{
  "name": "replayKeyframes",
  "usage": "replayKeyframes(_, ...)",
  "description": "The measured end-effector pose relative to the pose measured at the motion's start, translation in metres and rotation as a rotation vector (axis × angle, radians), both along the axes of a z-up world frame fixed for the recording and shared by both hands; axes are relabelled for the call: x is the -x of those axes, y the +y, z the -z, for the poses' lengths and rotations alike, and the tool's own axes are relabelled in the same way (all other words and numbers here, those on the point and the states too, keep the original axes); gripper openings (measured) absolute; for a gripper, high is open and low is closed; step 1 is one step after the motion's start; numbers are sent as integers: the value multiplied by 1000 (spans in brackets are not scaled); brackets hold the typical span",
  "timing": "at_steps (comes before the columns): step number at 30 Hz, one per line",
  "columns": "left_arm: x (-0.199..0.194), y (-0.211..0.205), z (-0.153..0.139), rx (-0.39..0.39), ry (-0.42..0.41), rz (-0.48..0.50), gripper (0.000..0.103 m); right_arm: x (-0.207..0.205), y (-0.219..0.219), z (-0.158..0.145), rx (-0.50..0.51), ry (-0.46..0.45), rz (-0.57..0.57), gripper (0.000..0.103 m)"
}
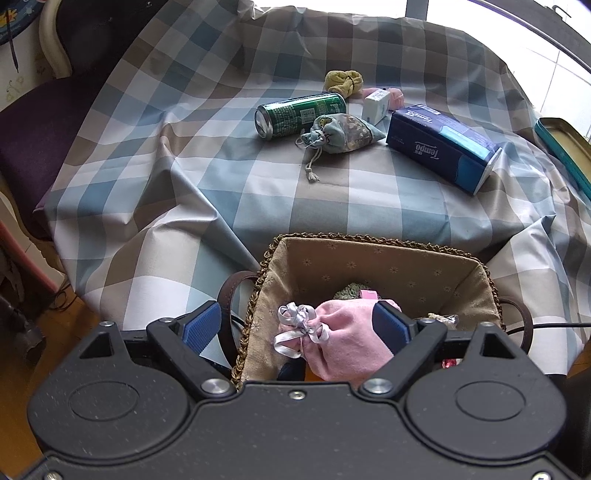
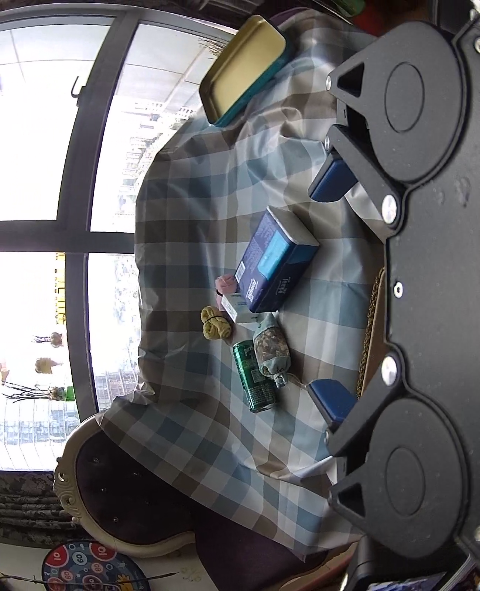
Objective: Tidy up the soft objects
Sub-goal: 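Withdraw both tools from the basket toward the remaining items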
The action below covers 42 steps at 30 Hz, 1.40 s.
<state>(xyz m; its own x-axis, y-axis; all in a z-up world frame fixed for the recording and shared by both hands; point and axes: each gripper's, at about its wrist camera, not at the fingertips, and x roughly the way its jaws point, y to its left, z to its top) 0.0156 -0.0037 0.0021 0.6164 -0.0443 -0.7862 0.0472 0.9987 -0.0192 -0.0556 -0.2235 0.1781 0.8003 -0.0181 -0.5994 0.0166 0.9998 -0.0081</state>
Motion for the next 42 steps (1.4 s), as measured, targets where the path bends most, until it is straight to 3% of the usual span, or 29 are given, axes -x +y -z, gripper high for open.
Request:
replayKeyframes(6,-3,-2,3,-7,17,1,86,-9,4,-37,-99,41,-34,103)
replayKeyframes(10,-3,-4,3,-11,14,10,86,-23,20,-69,-96,83,-89,103)
replayKeyframes(12,-3,-4,3,-13,18,8,86,-29,28,-84,-137,142,-109,103)
replayKeyframes(16,-5,-4,5,-14,29,9,86,-46,43,-100,-226,353,-58,103)
replayKeyframes(19,-5,-5,8,-9,37,14,86,-45,55,-109,-191,366,-64,103)
replayKeyframes(25,-6,-2,10,-9,42,6,86,-46,49,-117,-251,427,-111,103)
replayKeyframes(31,-10,-1,15,-8,61,1,86,-53,46,-128,-298,384,-129,103)
replayKeyframes(34,-14,0,18,-12,67,0,86,-66,43,-122,-361,442,-120,103)
replayKeyframes(42,-22,0,21,-24,74,-9,86,-85,50,-100,-364,478,-115,103)
